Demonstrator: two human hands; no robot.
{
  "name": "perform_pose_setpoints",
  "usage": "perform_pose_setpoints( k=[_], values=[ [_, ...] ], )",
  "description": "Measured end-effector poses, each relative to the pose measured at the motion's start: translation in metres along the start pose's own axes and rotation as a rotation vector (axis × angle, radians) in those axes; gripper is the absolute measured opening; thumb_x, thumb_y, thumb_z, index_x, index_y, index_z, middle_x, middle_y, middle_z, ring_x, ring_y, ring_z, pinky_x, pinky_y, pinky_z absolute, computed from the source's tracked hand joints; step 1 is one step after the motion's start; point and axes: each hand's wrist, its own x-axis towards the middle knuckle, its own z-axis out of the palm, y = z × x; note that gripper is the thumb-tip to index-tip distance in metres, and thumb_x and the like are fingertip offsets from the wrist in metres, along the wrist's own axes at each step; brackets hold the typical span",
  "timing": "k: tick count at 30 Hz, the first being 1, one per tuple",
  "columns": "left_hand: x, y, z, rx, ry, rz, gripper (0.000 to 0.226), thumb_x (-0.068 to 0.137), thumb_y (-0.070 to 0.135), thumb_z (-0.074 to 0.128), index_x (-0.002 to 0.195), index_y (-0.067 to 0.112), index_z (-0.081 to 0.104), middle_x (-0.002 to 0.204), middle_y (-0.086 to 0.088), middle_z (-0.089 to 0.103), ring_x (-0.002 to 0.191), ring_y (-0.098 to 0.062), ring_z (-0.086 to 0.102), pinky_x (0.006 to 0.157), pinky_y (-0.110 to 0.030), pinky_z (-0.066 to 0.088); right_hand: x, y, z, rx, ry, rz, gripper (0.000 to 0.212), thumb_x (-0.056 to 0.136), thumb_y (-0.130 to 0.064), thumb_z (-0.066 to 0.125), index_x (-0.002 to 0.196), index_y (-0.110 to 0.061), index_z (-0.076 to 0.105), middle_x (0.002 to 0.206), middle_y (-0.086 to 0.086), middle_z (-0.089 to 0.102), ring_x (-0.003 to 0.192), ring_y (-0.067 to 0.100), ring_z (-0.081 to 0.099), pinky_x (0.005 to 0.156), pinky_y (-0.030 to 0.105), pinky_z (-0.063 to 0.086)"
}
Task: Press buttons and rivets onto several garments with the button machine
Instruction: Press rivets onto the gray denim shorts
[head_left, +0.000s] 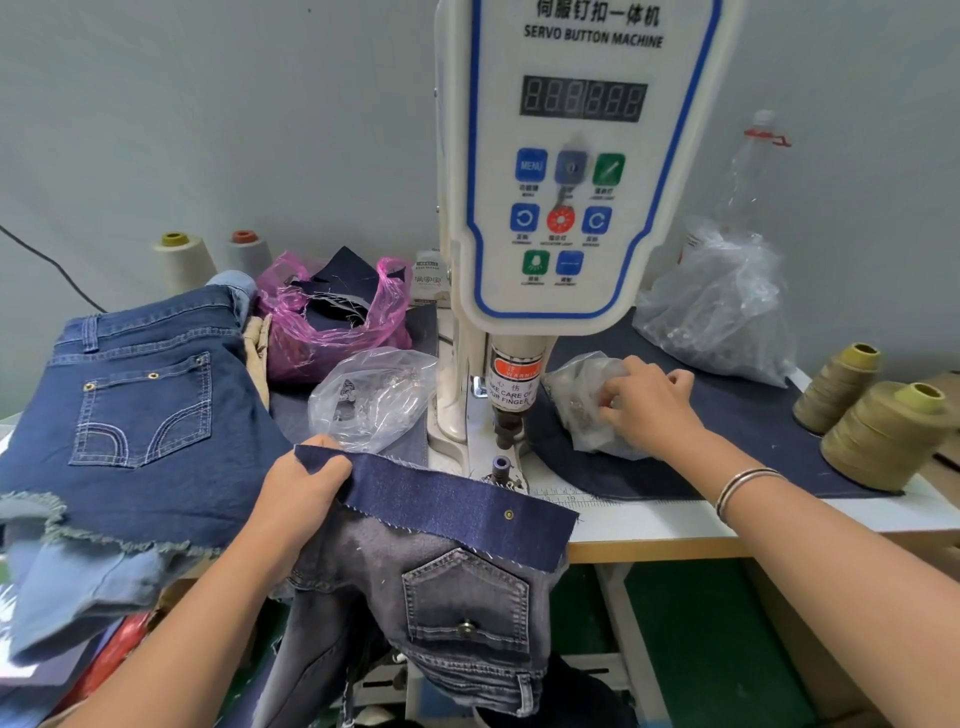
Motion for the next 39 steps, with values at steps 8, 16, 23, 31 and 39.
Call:
perform_pose_setpoints(
  k=[8,16,23,31,39],
  values=[
    [0.0,0.001,0.001,0.009,0.002,-0.009,0.022,0.084,0.005,0.05,0.064,0.014,0.046,0.052,0.013,0.04,0.049,-0.004,0.033,0.056,-0.031,0.028,-0.027,-0.008,-0.029,0.332,0.461,0.09,0.011,0.075,-0.029,0.077,0.069,-0.022,0.072,0.11,-0.002,0.051,0.116,0.023,0.037,0.087,0.031,0.015],
    [-0.002,0.004,0.0,0.036,0.01,0.013,0.015,0.083,0.003,0.05,0.07,-0.001,0.045,0.061,0.002,0.042,0.053,-0.006,0.034,0.056,-0.031,0.029,-0.086,-0.097,-0.034,1.4,-0.223,0.335,0.022,0.088,-0.02,0.065,0.066,-0.023,0.064,0.043,-0.015,0.054,0.038,-0.006,0.046,0.044,0.01,0.036],
    [-0.002,0.003,0.0,0.068,0.009,0.001,0.014,0.083,0.007,0.051,0.07,0.0,0.048,0.057,0.006,0.044,0.054,-0.008,0.036,0.055,-0.03,0.03,-0.093,-0.106,-0.02,1.73,-0.394,0.49,0.022,0.091,-0.016,0.06,0.07,-0.013,0.057,0.051,-0.002,0.041,0.041,0.007,0.033,0.037,0.018,0.026],
    [-0.002,0.003,0.0,0.055,-0.006,0.007,0.014,0.083,0.005,0.05,0.07,0.001,0.048,0.058,0.006,0.043,0.055,-0.008,0.035,0.056,-0.03,0.03,-0.091,-0.1,-0.026,1.875,-0.566,0.549,0.012,0.088,-0.014,0.063,0.078,-0.009,0.061,0.063,-0.001,0.046,0.042,0.006,0.036,0.033,0.016,0.026],
    [-0.002,0.003,0.0,0.032,-0.011,0.001,0.025,0.083,0.005,0.05,0.061,0.015,0.046,0.052,0.013,0.042,0.048,-0.002,0.034,0.054,-0.03,0.029,-0.092,-0.105,-0.026,1.972,-0.658,0.603,0.015,0.075,-0.013,0.07,0.081,-0.007,0.057,0.06,-0.001,0.046,0.038,0.005,0.034,0.031,0.015,0.025]
  ],
)
